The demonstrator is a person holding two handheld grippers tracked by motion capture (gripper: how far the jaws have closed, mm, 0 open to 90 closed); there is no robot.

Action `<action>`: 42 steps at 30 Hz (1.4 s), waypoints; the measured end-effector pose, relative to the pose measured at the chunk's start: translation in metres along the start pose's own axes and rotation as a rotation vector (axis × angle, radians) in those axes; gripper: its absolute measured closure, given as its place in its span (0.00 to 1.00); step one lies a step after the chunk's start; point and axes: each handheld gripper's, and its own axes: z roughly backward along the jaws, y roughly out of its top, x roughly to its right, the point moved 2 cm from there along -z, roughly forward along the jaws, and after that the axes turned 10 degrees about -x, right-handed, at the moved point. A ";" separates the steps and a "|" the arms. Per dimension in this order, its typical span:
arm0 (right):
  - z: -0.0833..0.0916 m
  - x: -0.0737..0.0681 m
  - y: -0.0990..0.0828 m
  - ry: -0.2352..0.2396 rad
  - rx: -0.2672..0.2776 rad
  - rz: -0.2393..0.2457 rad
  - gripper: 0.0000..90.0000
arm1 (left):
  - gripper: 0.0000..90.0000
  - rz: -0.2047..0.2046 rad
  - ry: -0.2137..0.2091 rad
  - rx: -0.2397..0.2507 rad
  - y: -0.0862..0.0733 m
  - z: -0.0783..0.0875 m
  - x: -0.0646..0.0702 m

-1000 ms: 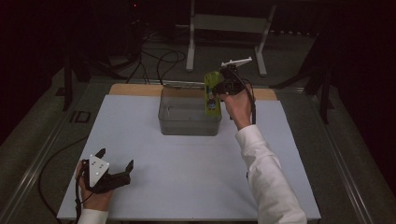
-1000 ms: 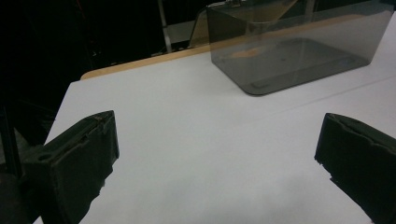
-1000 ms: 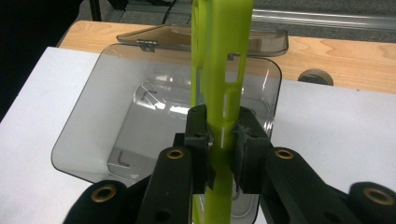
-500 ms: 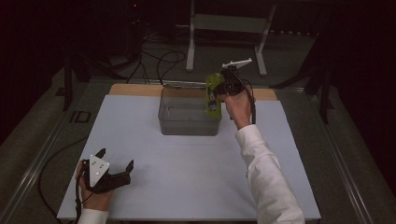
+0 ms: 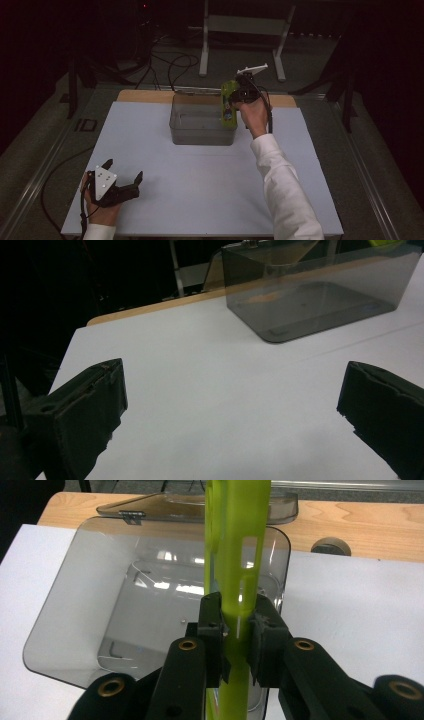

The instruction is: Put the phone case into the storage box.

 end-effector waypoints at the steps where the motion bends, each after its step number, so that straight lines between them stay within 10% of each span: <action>1: -0.001 0.000 0.000 0.000 -0.004 -0.002 0.87 | 0.00 0.001 0.000 0.000 0.000 0.000 0.000; 42: -0.048 -0.002 0.002 -0.097 -0.143 -0.020 0.87 | 0.00 0.005 -0.002 0.005 0.000 0.001 -0.001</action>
